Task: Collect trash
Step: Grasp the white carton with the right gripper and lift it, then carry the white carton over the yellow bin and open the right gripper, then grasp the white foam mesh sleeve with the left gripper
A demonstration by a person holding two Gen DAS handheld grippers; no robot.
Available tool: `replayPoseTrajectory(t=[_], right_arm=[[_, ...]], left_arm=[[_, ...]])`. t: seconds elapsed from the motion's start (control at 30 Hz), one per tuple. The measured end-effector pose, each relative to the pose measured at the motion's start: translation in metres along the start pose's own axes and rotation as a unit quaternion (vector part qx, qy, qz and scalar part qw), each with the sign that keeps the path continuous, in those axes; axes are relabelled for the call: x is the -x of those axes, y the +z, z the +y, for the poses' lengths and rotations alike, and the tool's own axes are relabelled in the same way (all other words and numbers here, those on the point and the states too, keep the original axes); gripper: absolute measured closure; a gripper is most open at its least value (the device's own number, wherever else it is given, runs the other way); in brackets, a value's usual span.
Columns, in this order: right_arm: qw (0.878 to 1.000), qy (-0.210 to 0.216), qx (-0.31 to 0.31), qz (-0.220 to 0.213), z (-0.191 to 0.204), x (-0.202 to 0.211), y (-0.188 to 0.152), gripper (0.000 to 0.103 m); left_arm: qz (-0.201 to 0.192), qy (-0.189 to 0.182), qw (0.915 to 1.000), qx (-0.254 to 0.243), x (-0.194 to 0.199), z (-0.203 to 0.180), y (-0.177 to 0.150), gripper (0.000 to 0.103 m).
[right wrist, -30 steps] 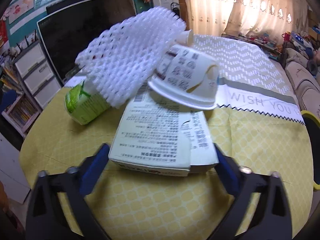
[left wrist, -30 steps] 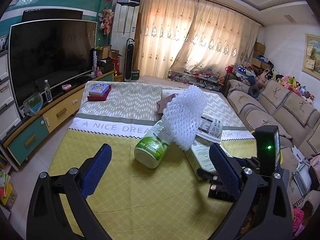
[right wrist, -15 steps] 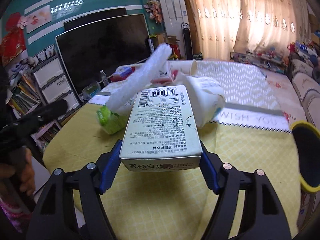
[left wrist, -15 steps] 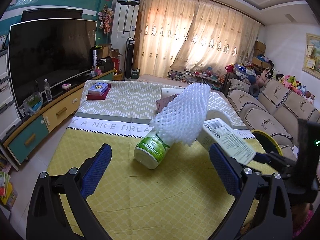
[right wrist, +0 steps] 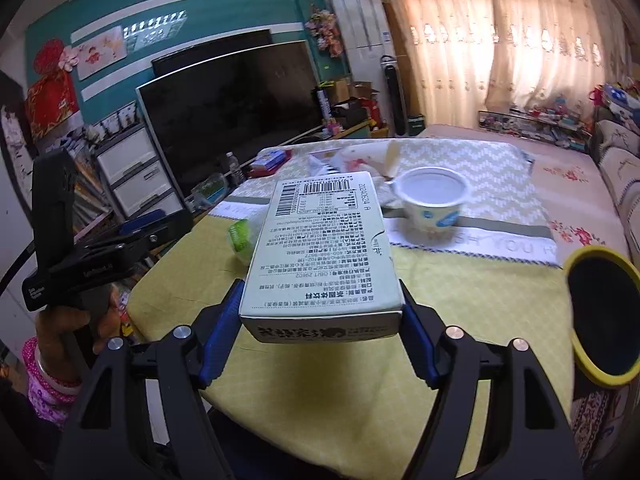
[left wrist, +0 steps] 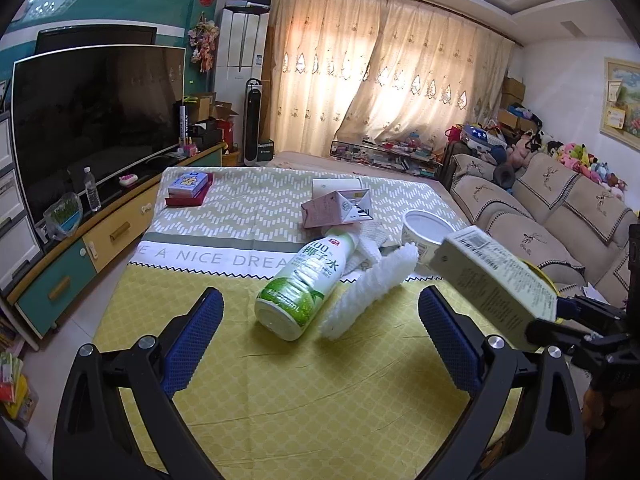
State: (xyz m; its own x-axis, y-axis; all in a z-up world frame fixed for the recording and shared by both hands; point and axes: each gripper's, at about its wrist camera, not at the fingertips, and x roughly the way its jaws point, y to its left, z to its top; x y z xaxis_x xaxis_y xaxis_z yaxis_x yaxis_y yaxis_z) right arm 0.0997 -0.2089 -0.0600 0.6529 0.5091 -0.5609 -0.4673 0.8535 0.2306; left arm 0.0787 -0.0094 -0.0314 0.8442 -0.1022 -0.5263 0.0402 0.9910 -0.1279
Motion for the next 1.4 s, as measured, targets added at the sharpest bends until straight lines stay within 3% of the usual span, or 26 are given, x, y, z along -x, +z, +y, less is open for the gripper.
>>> replayPoseTrajectory(t=[0.17, 0.3, 0.43, 0.63, 0.8, 0.93, 1.4], right_arm=[[0.998, -0.052, -0.035, -0.022, -0.038, 0.020, -0.001, 0.035], [0.989, -0.123, -0.074, -0.038, -0.087, 0.038, -0.005, 0.035], [0.969, -0.211, -0.121, -0.039, -0.145, 0.054, -0.014, 0.035], [0.941, -0.287, -0.180, -0.012, -0.225, 0.050, -0.030, 0.035], [0.928, -0.310, -0.207, 0.006, -0.263, 0.035, -0.041, 0.034], [0.916, -0.333, -0.224, -0.001, -0.278, 0.031, -0.047, 0.023], [0.935, -0.290, -0.203, -0.014, -0.231, 0.030, -0.047, 0.019]], left_arm=[[0.008, -0.005, 0.9999, -0.012, -0.007, -0.010, -0.002, 0.006], [0.017, -0.015, 0.9995, -0.023, -0.014, -0.020, -0.001, 0.006], [0.024, -0.025, 0.9989, -0.032, -0.022, -0.030, 0.000, 0.006], [0.038, -0.037, 0.9975, -0.047, -0.035, -0.046, 0.000, 0.006], [0.052, -0.049, 0.9957, -0.059, -0.045, -0.057, -0.003, 0.006], [0.064, -0.058, 0.9939, -0.068, -0.054, -0.063, -0.005, 0.006], [0.130, -0.097, 0.9801, -0.115, -0.112, -0.087, -0.018, 0.006]])
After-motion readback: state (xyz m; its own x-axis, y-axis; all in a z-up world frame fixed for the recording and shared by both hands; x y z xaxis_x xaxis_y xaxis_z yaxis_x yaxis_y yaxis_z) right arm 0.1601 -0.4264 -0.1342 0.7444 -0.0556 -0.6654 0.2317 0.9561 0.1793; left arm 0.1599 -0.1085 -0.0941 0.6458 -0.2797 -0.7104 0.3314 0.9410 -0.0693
